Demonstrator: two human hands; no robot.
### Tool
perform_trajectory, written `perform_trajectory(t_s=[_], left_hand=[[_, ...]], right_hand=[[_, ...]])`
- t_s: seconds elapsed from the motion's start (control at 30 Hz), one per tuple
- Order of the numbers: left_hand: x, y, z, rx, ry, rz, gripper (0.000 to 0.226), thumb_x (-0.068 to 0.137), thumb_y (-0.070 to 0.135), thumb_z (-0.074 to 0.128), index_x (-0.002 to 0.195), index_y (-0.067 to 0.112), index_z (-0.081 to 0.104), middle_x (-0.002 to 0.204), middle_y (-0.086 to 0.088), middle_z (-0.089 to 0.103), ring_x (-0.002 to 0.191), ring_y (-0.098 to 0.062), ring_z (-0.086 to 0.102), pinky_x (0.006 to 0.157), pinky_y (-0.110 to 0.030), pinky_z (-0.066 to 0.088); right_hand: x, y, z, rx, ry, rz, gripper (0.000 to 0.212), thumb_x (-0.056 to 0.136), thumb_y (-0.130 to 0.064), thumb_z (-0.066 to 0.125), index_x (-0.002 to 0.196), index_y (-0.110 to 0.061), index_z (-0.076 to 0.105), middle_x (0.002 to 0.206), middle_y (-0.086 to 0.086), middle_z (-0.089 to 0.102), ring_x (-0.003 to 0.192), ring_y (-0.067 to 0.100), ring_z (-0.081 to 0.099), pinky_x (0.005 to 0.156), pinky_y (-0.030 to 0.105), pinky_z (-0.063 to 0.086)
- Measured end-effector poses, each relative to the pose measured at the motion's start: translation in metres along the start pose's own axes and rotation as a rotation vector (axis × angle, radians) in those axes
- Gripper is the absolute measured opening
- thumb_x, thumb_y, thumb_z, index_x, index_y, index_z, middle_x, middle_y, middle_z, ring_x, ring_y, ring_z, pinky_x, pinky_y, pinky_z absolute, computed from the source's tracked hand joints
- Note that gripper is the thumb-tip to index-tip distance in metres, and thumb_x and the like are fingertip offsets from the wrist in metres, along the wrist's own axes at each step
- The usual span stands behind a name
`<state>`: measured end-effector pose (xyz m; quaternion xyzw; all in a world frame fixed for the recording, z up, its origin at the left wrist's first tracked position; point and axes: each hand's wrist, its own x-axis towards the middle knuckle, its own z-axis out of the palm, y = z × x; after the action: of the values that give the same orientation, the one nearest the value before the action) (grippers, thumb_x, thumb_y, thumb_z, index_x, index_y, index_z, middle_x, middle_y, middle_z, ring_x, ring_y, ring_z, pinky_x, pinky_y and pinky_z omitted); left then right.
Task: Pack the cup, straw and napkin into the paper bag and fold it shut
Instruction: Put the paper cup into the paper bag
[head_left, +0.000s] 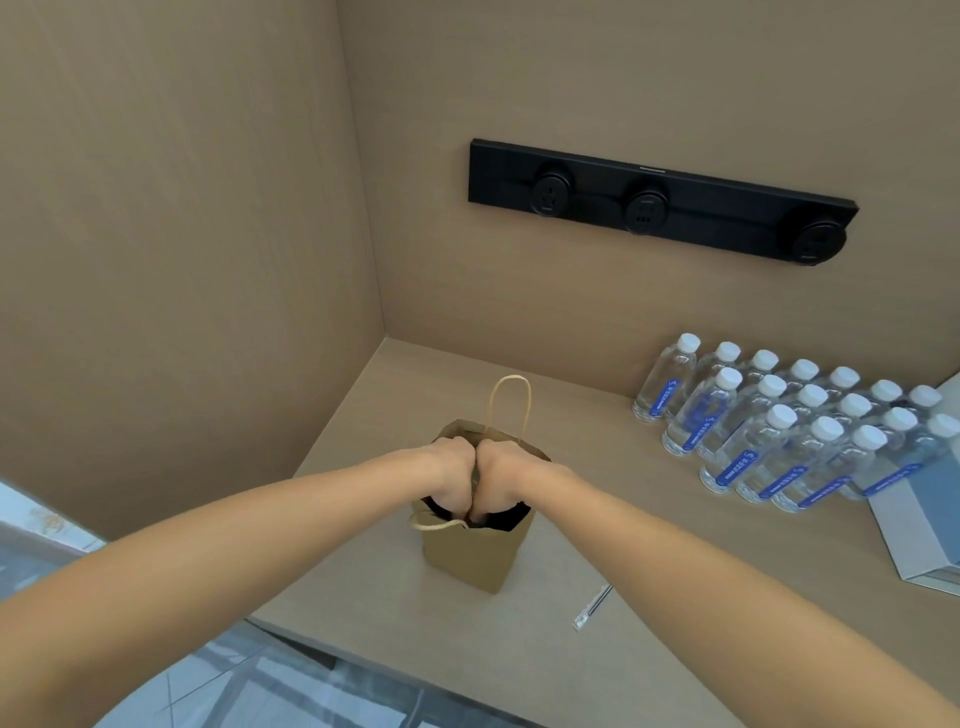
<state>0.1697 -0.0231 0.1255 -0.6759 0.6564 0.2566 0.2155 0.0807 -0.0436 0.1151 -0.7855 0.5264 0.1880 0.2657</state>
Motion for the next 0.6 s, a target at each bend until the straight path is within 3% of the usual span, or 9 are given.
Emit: perform_trajectory(t_s=[0.13, 0.23, 0.33, 0.43, 0.53, 0.6], left_hand=[[0.018, -0.001, 0.003, 0.0, -0.028, -0.035, 0.065, 0.08, 0.027, 0.072, 0.131, 0.003, 0.04, 0.127, -0.012, 0.061, 0.114, -0.028, 0.062, 0.084, -0.034, 0.05], [0.033, 0.002, 0.006, 0.086, -0.142, -0.076, 0.075, 0.091, 0.034, 0.055, 0.146, 0.002, 0.014, 0.141, -0.014, 0.051, 0.13, -0.028, 0.049, 0.105, -0.038, 0.035], [0.041, 0.0, 0.011, 0.15, -0.276, -0.116, 0.058, 0.099, 0.036, 0.035, 0.149, 0.011, 0.021, 0.152, -0.009, 0.039, 0.139, -0.028, 0.037, 0.11, -0.045, 0.024], [0.055, -0.003, 0.021, 0.029, -0.152, -0.033, 0.067, 0.095, 0.029, 0.051, 0.151, 0.009, 0.02, 0.143, -0.015, 0.049, 0.127, -0.031, 0.052, 0.093, -0.037, 0.041], [0.06, 0.001, 0.028, 0.078, -0.273, -0.096, 0.071, 0.099, 0.031, 0.041, 0.154, 0.008, 0.001, 0.151, -0.018, 0.036, 0.136, -0.033, 0.04, 0.108, -0.039, 0.033], [0.064, 0.002, 0.034, 0.027, -0.237, -0.078, 0.06, 0.098, 0.027, 0.046, 0.149, 0.005, 0.024, 0.146, -0.017, 0.045, 0.132, -0.032, 0.046, 0.106, -0.038, 0.037]], right_hand=[[0.015, 0.001, 0.001, -0.062, -0.024, 0.002, 0.031, 0.076, -0.026, 0.071, 0.066, -0.019, 0.042, 0.067, -0.002, 0.053, 0.066, 0.02, 0.056, 0.048, 0.023, 0.04], [0.024, -0.001, 0.004, -0.187, -0.071, -0.059, 0.015, 0.082, -0.028, 0.063, 0.083, -0.017, 0.053, 0.068, -0.002, 0.056, 0.069, 0.023, 0.059, 0.062, 0.027, 0.044], [0.035, 0.001, 0.009, -0.313, -0.152, -0.109, 0.03, 0.088, -0.023, 0.056, 0.115, -0.01, 0.054, 0.087, 0.006, 0.065, 0.085, 0.029, 0.061, 0.069, 0.031, 0.046], [0.043, 0.006, 0.016, -0.385, -0.23, -0.094, 0.031, 0.091, -0.019, 0.053, 0.121, -0.009, 0.052, 0.085, 0.006, 0.062, 0.088, 0.027, 0.056, 0.077, 0.034, 0.047], [0.048, 0.007, 0.023, -0.375, -0.247, -0.03, 0.041, 0.092, -0.021, 0.055, 0.131, -0.012, 0.048, 0.111, 0.013, 0.061, 0.111, 0.029, 0.057, 0.091, 0.035, 0.046], [0.051, 0.01, 0.03, -0.398, -0.293, -0.019, 0.036, 0.096, -0.023, 0.05, 0.126, -0.003, 0.048, 0.118, 0.016, 0.055, 0.111, 0.03, 0.054, 0.1, 0.035, 0.042]])
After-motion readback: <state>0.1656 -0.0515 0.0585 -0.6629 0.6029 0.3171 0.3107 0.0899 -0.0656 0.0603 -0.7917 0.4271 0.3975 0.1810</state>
